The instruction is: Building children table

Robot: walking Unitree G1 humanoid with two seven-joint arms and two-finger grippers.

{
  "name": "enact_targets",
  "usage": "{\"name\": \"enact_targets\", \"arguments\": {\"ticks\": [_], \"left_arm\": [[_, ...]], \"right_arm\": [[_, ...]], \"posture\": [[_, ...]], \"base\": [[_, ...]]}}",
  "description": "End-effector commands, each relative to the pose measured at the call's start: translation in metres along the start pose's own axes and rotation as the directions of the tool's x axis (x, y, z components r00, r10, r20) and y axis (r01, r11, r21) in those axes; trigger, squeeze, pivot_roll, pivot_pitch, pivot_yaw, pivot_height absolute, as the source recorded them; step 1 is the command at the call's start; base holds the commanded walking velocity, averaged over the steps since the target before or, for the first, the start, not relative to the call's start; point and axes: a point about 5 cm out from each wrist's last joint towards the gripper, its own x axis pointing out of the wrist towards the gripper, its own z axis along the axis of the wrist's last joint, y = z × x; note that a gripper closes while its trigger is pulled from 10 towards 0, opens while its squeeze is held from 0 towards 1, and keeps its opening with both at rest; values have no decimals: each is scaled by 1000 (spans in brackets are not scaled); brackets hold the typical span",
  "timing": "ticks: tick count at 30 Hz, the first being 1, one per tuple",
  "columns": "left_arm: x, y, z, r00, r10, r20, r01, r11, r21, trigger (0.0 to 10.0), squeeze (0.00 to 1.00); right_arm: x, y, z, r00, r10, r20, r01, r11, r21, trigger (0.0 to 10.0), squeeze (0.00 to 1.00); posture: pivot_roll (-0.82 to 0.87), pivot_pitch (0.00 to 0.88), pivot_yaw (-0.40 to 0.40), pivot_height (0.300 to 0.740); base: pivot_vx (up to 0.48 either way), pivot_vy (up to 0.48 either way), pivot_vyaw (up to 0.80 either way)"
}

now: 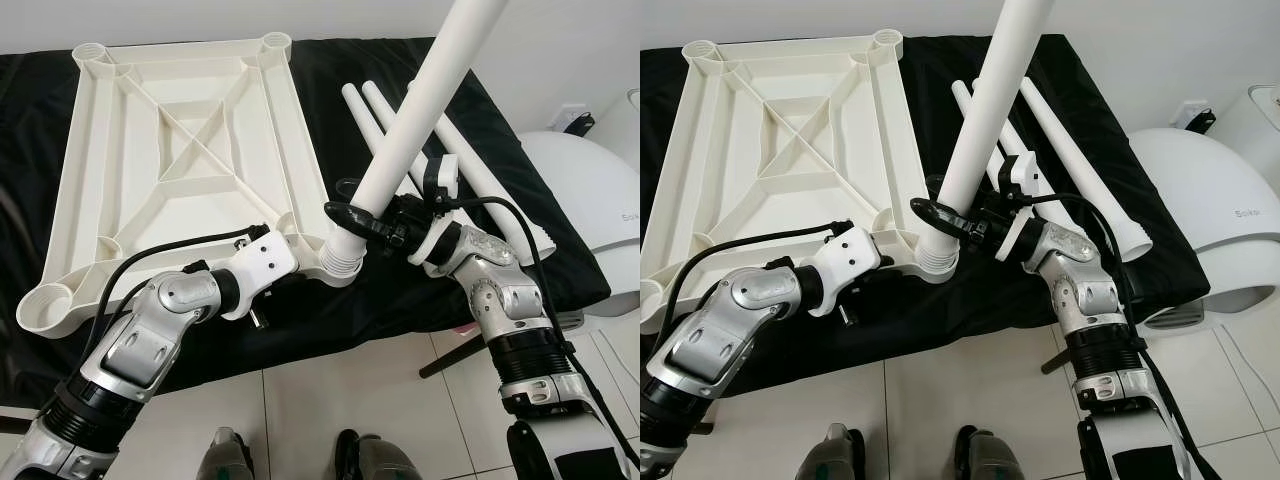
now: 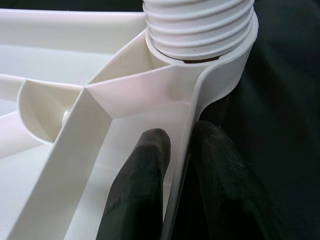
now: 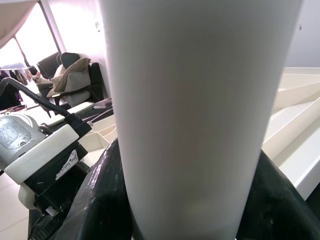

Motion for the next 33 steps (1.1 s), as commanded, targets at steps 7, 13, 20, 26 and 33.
{"name": "enact_targets", "arguments": {"ticks": [7, 13, 20, 26, 33], "left_arm": [[-4, 0, 20, 998, 9, 69, -14, 997, 73, 10000, 0], [-5, -1, 21, 998, 9, 70, -14, 997, 72, 10000, 0], [-6, -1, 23, 997, 17, 74, -22, 997, 70, 10000, 0], [-6, -1, 23, 997, 15, 75, -20, 997, 69, 10000, 0], [-6, -3, 25, 997, 13, 79, -19, 997, 69, 10000, 0]], "right_arm": [[-5, 5, -22, 992, 9, -124, -10, 1000, -11, 10000, 0], [-2, 12, -24, 989, 52, -137, -58, 998, -35, 10000, 0], [1, 20, -26, 986, 94, -139, -101, 994, -48, 10000, 0], [1, 25, -28, 984, 106, -140, -113, 993, -41, 10000, 0], [4, 31, -29, 982, 132, -138, -140, 989, -44, 10000, 0]], "posture": [[110, 214, -47, 740], [112, 218, -50, 740], [113, 221, -54, 740], [111, 225, -55, 740], [114, 225, -57, 740]], "base": [[0, 0, 0], [0, 0, 0], [0, 0, 0], [0, 0, 0], [0, 0, 0]]}}
